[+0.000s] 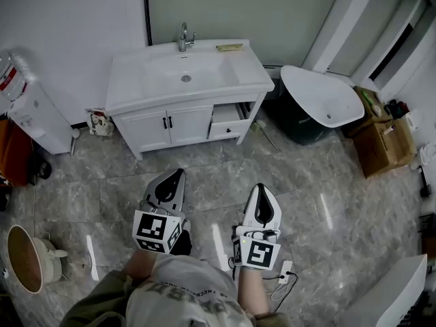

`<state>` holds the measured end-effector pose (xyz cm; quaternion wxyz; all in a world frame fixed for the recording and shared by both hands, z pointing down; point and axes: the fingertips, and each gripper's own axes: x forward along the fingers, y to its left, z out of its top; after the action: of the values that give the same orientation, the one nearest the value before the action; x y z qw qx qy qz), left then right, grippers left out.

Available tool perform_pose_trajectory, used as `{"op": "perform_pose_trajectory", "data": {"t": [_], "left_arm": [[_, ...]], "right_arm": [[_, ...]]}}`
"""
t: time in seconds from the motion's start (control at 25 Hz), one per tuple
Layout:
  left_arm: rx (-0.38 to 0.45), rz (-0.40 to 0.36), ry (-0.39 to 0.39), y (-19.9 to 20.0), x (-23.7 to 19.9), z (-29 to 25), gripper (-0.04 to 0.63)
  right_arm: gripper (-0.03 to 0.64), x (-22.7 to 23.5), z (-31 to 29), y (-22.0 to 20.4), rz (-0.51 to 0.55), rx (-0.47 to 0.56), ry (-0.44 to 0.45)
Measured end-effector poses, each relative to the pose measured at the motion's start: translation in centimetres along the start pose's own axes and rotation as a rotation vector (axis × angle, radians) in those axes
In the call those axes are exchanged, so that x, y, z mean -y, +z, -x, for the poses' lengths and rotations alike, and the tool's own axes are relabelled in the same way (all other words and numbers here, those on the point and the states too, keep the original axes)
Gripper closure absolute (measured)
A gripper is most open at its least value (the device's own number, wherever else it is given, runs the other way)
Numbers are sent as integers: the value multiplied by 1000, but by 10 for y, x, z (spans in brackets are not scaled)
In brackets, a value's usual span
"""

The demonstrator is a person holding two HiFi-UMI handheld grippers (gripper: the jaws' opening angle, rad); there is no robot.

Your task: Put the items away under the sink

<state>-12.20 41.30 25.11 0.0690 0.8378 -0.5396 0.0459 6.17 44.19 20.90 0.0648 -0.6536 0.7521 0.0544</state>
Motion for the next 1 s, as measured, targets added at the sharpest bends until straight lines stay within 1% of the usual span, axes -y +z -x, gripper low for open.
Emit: {"op": "perform_pose_trajectory", "data": {"t": [0.08, 0.12, 0.16, 0.2, 0.24, 0.32, 0.36, 0.44, 0.56, 0.6, 0.68, 0.76, 0.88, 1.0], "left_arm": [[-20, -2, -30, 1, -9, -17, 582], [-27, 5, -52, 1, -13, -26, 550], [-29, 17, -76, 2, -18, -35, 437], [-27, 30, -98, 4, -22, -43, 347], [-24, 39, -115, 6, -28, -51, 301], [-21, 40, -137, 9, -41, -64, 264], [-25, 35, -146, 11, -47, -71, 250], [-35, 25, -161, 13, -60, -81, 241], [-50, 10, -185, 15, -74, -94, 236], [-54, 10, -190, 14, -79, -99, 235], [-59, 21, -195, 12, -89, -109, 233], [-66, 38, -197, 9, -96, -119, 233], [-78, 42, -204, 6, -100, -134, 233], [-85, 44, -208, 7, -101, -155, 232]], "right_arm": [[606, 1, -16, -9, -24, -12, 21], [528, 3, -23, -16, -22, -22, 31], [454, 3, -31, -21, -21, -28, 38], [375, 3, -39, -23, -26, -29, 47], [359, 0, -47, -24, -32, -24, 56], [357, -6, -64, -23, -20, -12, 70], [354, -10, -73, -23, -11, -10, 75], [293, -17, -88, -25, -11, -19, 81], [291, -23, -107, -34, -7, -48, 81], [291, -25, -114, -35, -2, -40, 86], [291, -30, -127, -33, 1, -7, 100], [291, -29, -136, -37, 7, -24, 95], [291, -16, -143, -51, 29, -86, 68], [291, 2, -159, -52, 24, -82, 56]]}}
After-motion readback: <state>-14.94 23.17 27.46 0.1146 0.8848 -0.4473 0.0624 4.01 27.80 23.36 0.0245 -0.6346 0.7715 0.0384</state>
